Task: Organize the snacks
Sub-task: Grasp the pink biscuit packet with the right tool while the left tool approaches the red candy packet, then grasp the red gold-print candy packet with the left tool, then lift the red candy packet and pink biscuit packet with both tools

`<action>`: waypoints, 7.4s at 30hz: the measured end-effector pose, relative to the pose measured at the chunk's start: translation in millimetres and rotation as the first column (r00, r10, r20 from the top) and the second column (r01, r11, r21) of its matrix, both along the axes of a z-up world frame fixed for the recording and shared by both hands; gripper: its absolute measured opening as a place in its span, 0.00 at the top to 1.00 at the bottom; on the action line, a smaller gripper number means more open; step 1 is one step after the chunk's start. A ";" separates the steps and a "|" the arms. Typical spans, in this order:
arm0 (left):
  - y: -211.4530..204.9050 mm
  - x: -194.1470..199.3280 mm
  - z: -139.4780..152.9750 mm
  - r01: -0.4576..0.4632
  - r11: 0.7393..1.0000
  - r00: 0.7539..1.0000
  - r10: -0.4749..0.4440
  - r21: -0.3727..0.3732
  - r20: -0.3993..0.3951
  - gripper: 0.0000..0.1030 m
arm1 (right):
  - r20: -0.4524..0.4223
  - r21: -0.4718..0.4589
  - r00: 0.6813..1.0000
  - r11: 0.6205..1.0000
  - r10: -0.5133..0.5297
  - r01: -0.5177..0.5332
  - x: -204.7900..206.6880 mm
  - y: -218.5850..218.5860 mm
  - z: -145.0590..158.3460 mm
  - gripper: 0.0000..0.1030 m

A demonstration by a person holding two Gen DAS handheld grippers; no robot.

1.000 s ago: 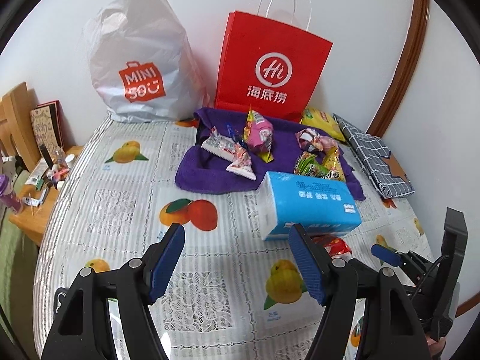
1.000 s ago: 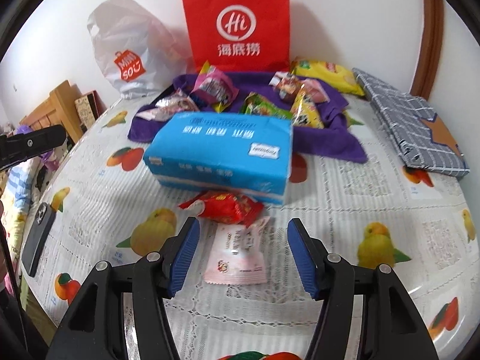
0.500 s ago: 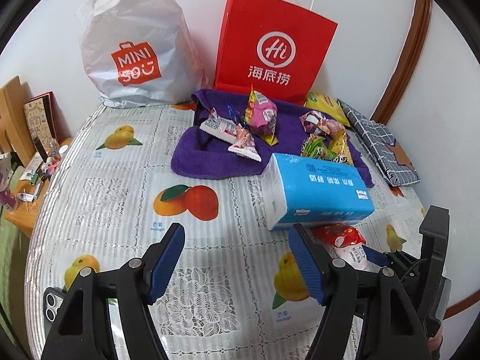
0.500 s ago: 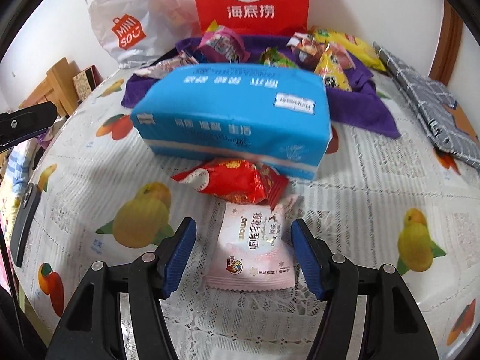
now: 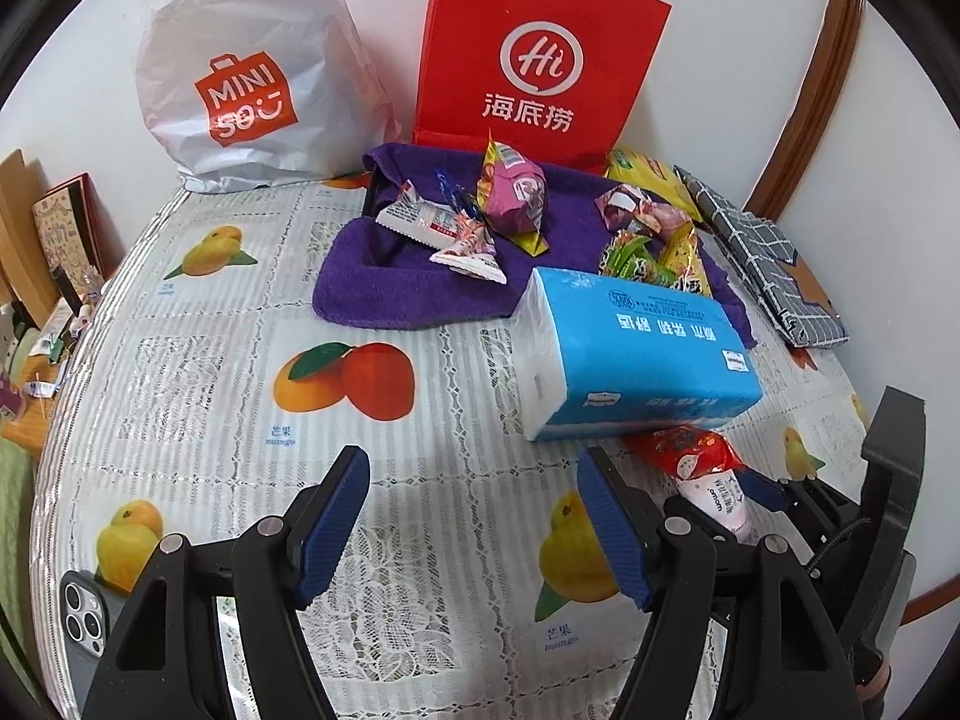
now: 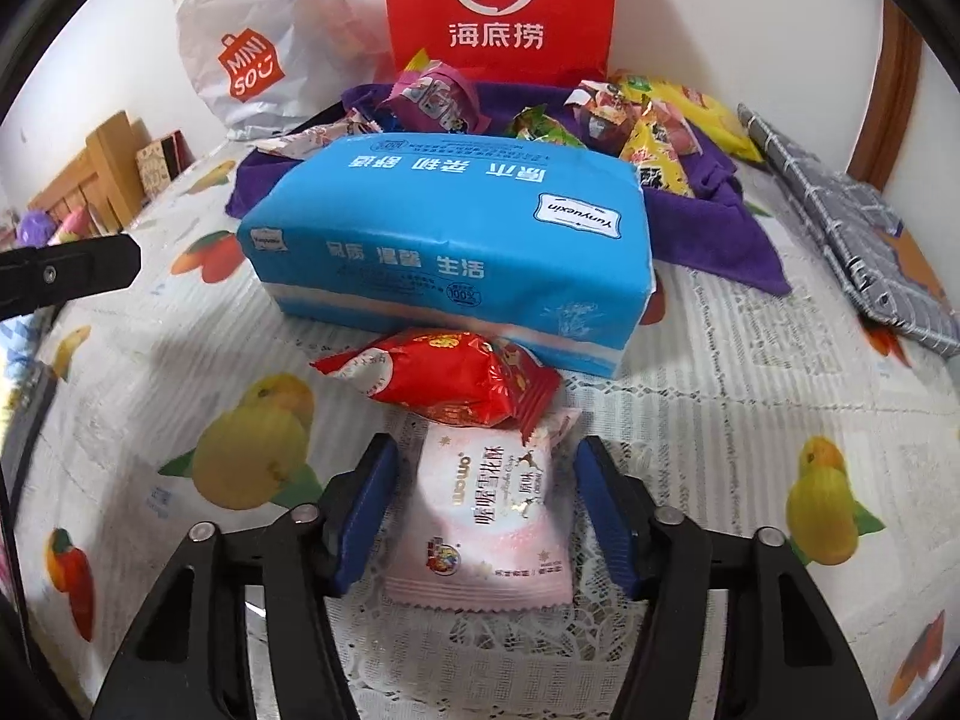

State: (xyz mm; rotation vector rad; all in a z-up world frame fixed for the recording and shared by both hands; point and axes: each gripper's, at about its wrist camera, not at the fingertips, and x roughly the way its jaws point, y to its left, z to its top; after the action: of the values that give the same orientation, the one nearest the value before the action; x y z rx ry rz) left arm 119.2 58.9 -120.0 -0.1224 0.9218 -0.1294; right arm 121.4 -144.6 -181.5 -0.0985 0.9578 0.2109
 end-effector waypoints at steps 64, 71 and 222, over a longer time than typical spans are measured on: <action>-91.7 3.2 -37.7 0.155 0.981 0.988 -0.150 0.121 -0.047 0.65 | 0.098 -0.001 0.981 0.985 -0.170 0.171 -24.5 -103.7 15.7 0.60; -51.2 3.3 -46.4 0.043 0.993 0.997 -0.037 0.106 -0.061 0.65 | 0.073 0.058 0.988 0.990 -0.136 0.132 -4.7 -80.8 11.2 0.60; -45.0 -52.1 87.3 -0.004 1.000 0.988 0.002 0.014 0.157 0.66 | 0.271 0.095 0.958 0.993 -0.090 0.067 -58.0 -62.2 143.4 0.63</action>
State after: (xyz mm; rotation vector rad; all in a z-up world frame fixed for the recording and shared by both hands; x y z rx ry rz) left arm 67.2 13.9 -32.7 -0.0987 0.7651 -0.1276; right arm 63.3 -206.8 -38.1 -0.0101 0.6733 0.1594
